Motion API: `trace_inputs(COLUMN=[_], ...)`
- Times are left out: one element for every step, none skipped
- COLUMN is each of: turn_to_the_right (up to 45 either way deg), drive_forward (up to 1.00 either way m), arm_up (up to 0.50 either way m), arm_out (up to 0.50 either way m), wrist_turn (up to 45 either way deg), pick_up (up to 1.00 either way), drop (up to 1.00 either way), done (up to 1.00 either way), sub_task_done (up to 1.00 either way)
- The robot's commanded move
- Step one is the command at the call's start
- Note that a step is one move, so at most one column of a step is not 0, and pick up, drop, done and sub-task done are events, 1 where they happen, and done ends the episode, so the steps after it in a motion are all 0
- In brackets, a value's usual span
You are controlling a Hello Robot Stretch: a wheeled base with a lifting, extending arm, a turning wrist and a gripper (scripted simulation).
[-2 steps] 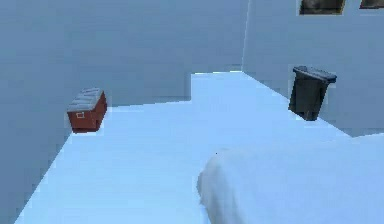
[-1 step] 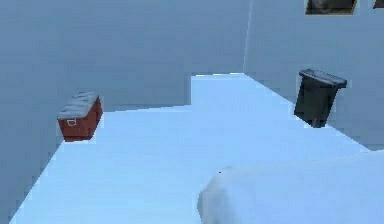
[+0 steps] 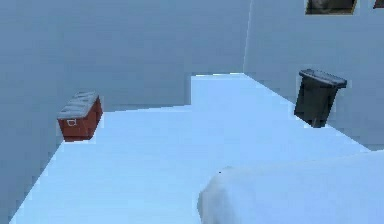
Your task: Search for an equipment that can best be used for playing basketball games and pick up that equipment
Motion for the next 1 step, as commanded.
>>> trace_inputs(turn_to_the_right=[0.0], drive_forward=[0.00], arm_up=[0.26], arm_out=[0.00], wrist_turn=[0.0], pick_up=[0.00], drop=[0.00], done=[0.00], sub_task_done=[0.00])
